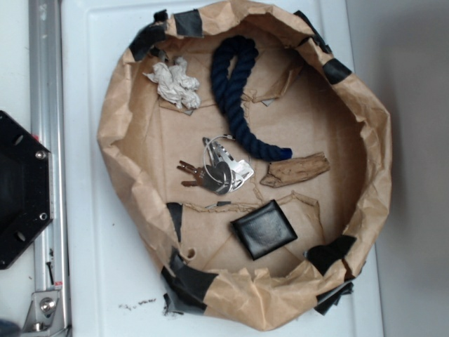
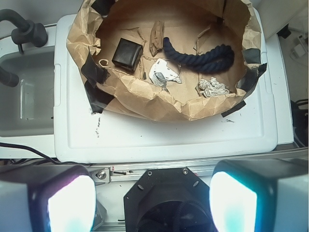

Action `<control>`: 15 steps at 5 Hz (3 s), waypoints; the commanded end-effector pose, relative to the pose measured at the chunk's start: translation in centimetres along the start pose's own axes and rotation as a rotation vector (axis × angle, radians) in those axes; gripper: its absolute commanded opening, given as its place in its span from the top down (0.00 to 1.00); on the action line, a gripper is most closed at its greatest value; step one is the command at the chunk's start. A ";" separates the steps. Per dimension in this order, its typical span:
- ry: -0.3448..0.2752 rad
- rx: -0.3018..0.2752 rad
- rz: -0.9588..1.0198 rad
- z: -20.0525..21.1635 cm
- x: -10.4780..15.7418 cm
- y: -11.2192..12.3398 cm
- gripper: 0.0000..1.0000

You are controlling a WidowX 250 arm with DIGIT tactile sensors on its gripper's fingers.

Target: Grab the wood chip.

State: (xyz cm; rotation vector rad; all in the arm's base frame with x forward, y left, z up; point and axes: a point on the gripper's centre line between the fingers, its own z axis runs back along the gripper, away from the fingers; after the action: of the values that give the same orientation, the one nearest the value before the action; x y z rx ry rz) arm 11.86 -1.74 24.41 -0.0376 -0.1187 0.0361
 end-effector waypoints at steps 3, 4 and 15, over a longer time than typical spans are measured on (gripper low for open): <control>0.046 -0.083 0.132 -5.8 8.7 1.8 0.00; 0.000 -0.104 0.131 -8.6 13.5 2.9 0.00; 0.012 0.032 0.110 -5.7 14.2 1.0 1.00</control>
State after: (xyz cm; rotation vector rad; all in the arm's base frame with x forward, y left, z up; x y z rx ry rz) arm 26.18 -0.27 18.52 -0.0002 -0.0385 0.1438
